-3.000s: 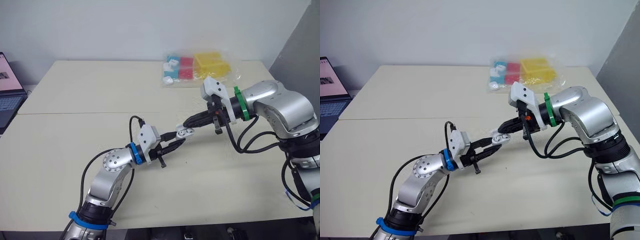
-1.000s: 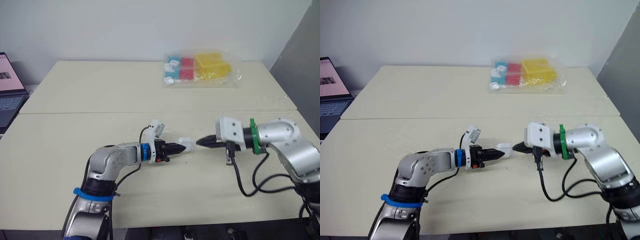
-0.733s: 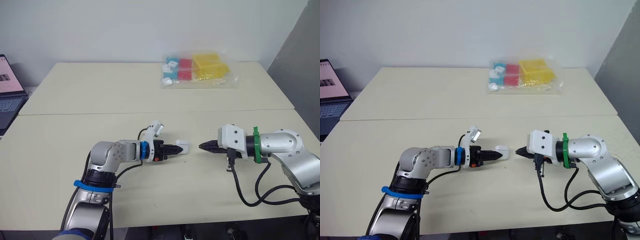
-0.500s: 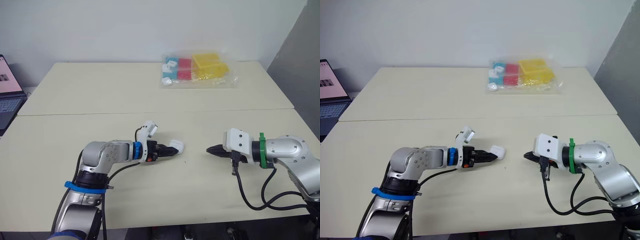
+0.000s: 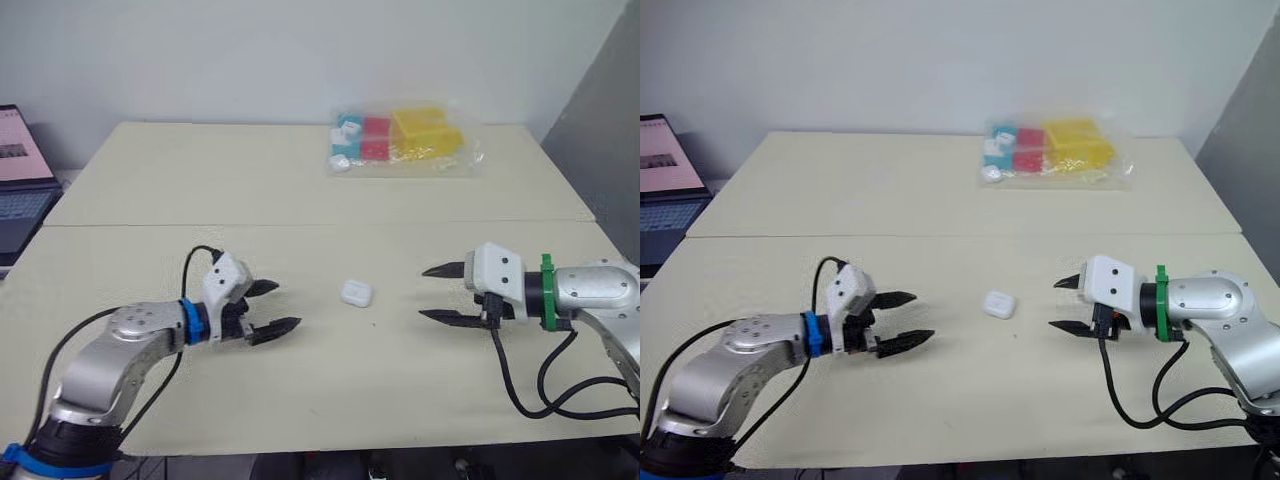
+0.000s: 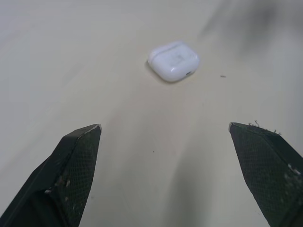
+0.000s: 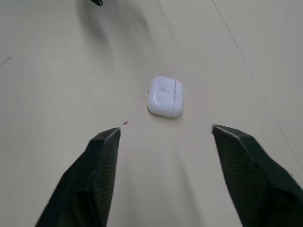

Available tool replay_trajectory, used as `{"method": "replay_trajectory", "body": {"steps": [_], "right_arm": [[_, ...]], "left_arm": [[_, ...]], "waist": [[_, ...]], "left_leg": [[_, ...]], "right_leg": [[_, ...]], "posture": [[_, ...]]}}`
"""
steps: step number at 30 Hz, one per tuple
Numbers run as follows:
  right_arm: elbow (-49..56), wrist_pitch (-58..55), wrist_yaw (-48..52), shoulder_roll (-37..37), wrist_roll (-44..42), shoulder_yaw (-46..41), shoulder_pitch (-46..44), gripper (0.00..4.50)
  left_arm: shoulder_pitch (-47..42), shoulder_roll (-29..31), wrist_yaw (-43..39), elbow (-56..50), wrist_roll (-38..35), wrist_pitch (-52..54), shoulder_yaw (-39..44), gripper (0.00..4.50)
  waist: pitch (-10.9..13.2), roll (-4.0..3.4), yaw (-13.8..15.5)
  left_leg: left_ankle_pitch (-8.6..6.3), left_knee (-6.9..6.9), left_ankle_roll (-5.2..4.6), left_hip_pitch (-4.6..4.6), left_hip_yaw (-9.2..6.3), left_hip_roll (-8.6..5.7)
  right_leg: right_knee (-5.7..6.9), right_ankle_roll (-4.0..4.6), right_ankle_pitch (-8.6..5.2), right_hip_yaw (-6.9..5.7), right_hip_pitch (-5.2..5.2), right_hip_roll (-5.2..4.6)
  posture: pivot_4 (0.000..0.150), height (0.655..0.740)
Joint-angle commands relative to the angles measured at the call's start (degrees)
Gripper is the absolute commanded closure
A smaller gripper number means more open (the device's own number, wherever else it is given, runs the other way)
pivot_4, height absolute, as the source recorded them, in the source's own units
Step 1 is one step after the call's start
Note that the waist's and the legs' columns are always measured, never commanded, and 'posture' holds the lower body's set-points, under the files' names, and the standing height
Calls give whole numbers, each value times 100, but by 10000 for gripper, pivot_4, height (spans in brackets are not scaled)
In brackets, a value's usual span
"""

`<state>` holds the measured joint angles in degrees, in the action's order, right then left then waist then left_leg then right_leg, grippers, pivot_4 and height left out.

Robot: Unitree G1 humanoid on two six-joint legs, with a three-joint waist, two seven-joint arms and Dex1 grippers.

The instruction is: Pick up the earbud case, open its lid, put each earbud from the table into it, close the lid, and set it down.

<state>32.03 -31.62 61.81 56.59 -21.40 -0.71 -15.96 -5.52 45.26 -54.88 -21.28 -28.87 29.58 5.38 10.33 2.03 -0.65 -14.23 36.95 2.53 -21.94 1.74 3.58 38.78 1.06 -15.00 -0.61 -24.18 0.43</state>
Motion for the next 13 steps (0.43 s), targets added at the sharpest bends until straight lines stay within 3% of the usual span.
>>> {"method": "replay_trajectory", "body": {"steps": [1, 9, 13], "right_arm": [[50, 433, 239, 205, -73, -508, 193, 346], [-383, 1303, 581, 291, 14, -893, 928, 346], [-492, 1498, 522, 249, 58, -882, 955, 346]], "left_arm": [[135, 237, -327, -273, 100, -664, 399, 0], [350, 539, -655, -288, 309, -1312, 545, 0], [444, 668, -701, -359, 294, -1132, 428, 0]], "waist": [[0, 0, 35], [0, 0, 51], [1, -1, 48]], "left_leg": [[0, 0, 0, 0, 2, 0], [-1, -6, 0, -3, 4, 3], [-1, -6, 0, 1, 6, 4]], "right_leg": [[-4, -1, 1, 1, 1, 0], [-13, -1, 0, -1, 0, 2], [-9, -1, 0, 1, 0, 3]], "posture": [[1500, 7400], [1500, 7400], [1500, 7400]]}}
